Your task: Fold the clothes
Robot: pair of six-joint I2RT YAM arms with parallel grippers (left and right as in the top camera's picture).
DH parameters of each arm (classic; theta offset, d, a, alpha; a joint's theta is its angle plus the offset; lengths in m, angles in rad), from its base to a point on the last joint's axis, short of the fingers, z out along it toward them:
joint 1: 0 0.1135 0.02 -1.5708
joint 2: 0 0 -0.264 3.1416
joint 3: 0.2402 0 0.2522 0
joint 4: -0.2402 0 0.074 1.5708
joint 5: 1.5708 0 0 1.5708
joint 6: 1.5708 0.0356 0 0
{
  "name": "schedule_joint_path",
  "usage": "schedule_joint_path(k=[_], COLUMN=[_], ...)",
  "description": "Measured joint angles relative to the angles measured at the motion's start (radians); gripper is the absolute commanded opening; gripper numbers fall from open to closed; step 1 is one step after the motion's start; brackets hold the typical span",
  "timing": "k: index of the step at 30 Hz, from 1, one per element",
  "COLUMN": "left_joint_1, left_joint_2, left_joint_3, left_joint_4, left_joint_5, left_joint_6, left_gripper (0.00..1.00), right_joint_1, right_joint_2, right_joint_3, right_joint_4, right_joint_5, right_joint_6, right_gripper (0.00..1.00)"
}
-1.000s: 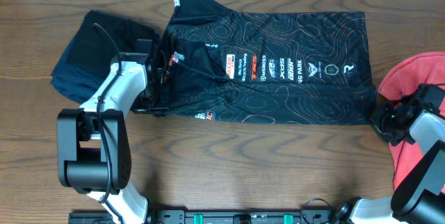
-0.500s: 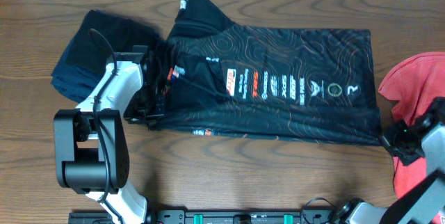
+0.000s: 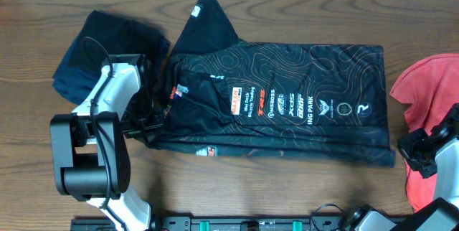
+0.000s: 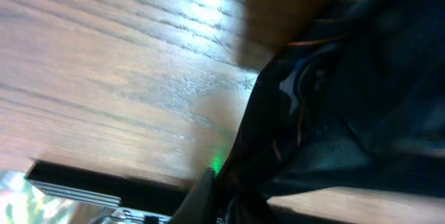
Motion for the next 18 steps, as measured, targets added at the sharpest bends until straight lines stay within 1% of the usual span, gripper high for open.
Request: schedule_joint_path(k=[3,4,7,15,18], left_joint_1=[0.001,0.001,0.001,0.001,0.001], left_joint_2=[0.000,0.000,0.000,0.000,-0.002], left_joint_3=[0.000,0.000,0.001,0.003,0.029], left_joint_4=[0.000,-0.001,-0.007,-0.008,-0.011], left_joint_5=[-0.004,-0.003,-0.004,-0.003,0.006], left_joint_6=[-0.004,-0.002,-0.007,-0.008,-0.005], left_gripper=[0.52,0.54,0.57,0.57,0.57], right_joint_1=[0.000,0.000,0.000,0.004,0.014], right_joint_2=[0.000,0.000,0.000,0.000,0.000], right_joint_3=[0.000,0.000,0.000,-0.001,-0.019], right_joint_4=[0.009,0.011,0.017,0.032,0.069], right_joint_5=[0.009,0.010,-0.001,-0.145,-0.171], right_joint_6=[-0.002,0.003,0.001,-0.047,-0.055], right_gripper=[0.33,0.34,0.36,0.38,0.38])
